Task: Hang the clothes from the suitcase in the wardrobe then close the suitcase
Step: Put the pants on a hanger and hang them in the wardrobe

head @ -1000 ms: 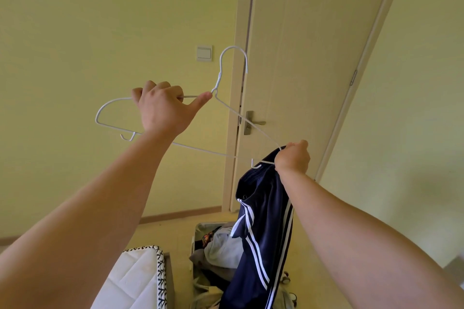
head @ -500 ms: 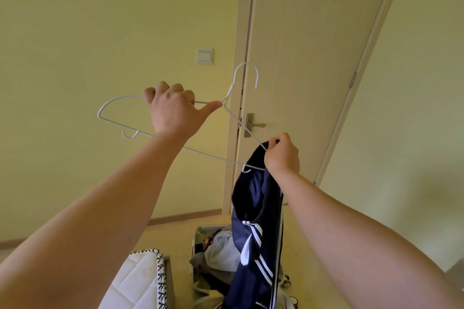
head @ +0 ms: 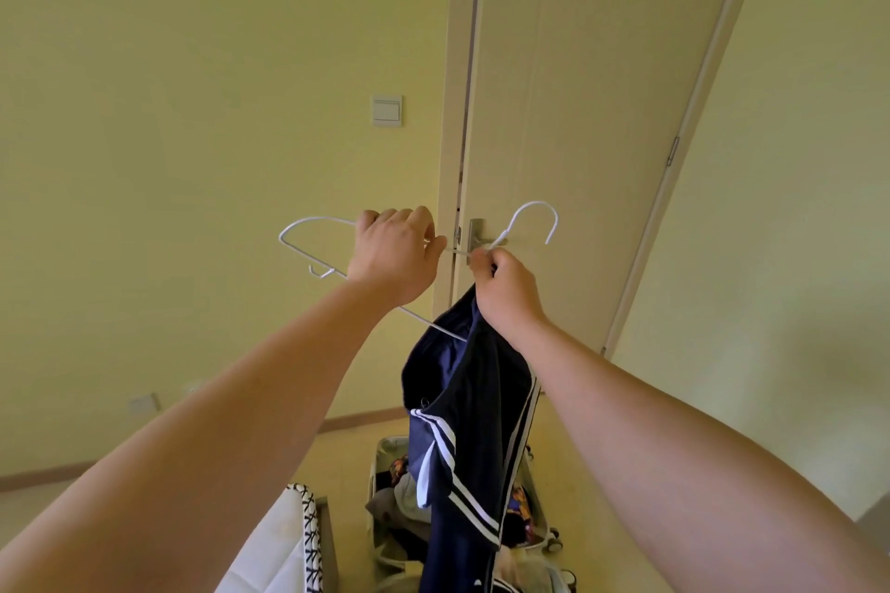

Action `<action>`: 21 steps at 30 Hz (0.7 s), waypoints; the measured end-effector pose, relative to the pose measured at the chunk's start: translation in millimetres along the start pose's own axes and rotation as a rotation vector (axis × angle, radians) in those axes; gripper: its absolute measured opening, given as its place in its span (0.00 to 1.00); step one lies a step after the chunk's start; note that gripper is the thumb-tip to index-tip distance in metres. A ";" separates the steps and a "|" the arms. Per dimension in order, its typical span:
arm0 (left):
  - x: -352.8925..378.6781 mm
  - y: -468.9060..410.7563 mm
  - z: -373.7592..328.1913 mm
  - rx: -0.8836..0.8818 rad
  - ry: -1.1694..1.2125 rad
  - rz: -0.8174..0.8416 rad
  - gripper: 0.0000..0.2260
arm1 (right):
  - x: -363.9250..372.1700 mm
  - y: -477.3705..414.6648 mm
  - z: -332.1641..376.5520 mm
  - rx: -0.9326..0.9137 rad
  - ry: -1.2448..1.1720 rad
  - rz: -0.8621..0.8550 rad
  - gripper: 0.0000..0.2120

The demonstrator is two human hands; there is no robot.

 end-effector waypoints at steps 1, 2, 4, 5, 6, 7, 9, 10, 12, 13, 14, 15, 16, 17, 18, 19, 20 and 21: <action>-1.8 3.4 -1.2 0.033 0.054 -0.054 0.08 | -2.8 -0.4 -1.1 0.003 0.025 -0.025 0.18; -5.9 9.2 -3.7 0.076 0.089 -0.149 0.05 | -5.8 -1.7 -2.8 0.010 0.037 -0.055 0.18; -15.7 27.2 -13.6 0.183 0.095 -0.388 0.04 | -12.0 -5.7 -2.8 0.031 0.029 -0.113 0.18; -17.6 36.8 -19.3 0.239 0.080 -0.477 0.03 | -13.6 -7.6 -1.1 0.044 0.024 -0.126 0.17; -16.5 46.1 -24.6 0.279 0.058 -0.528 0.03 | -13.8 -9.1 -0.2 0.055 0.023 -0.130 0.17; -13.2 54.8 -27.9 0.300 0.034 -0.552 0.04 | -13.5 -9.5 1.9 0.061 0.025 -0.128 0.17; -2.8 69.7 -29.1 0.307 -0.014 -0.565 0.04 | -12.9 -10.9 5.2 0.053 0.039 -0.134 0.18; 2.9 75.7 -29.1 0.318 -0.033 -0.558 0.04 | -13.4 -12.7 6.2 0.044 0.047 -0.151 0.19; 15.0 85.0 -29.7 0.358 -0.026 -0.508 0.03 | -16.2 -17.9 8.3 0.032 0.047 -0.194 0.19; 21.5 87.3 -30.0 0.380 0.002 -0.450 0.04 | -17.3 -21.0 9.7 0.035 0.042 -0.210 0.19; 30.8 87.9 -30.8 0.396 0.040 -0.337 0.07 | -17.7 -24.4 10.0 0.041 0.040 -0.218 0.19; 43.0 87.1 -31.8 0.394 0.086 -0.159 0.11 | -18.3 -26.9 11.3 0.047 0.037 -0.223 0.19; 58.4 87.0 -31.8 0.359 0.139 0.074 0.15 | -18.6 -29.2 12.0 0.055 0.029 -0.228 0.19; 74.1 89.0 -31.4 0.289 0.204 0.303 0.18 | -19.8 -30.3 14.0 0.066 0.015 -0.236 0.19; 87.0 93.9 -31.5 0.209 0.286 0.474 0.19 | -20.0 -31.2 15.0 0.081 0.001 -0.242 0.20; 97.5 99.0 -32.7 0.146 0.367 0.579 0.17 | -20.0 -31.9 16.1 0.094 -0.012 -0.245 0.20; 102.1 102.0 -35.4 0.106 0.440 0.608 0.13 | -19.9 -33.9 15.1 0.108 -0.024 -0.247 0.21; 105.7 104.5 -38.3 0.078 0.492 0.618 0.10 | -20.8 -35.4 15.0 0.116 -0.036 -0.250 0.22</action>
Point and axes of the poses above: each hand's wrist, its own y-axis away from the middle knuckle, its own x-axis out of the palm, z = x × y, the point moved 7 cm from there along -y, towards the middle knuckle, and after that the axes turned 14 degrees about -y, right-handed, at the moved point
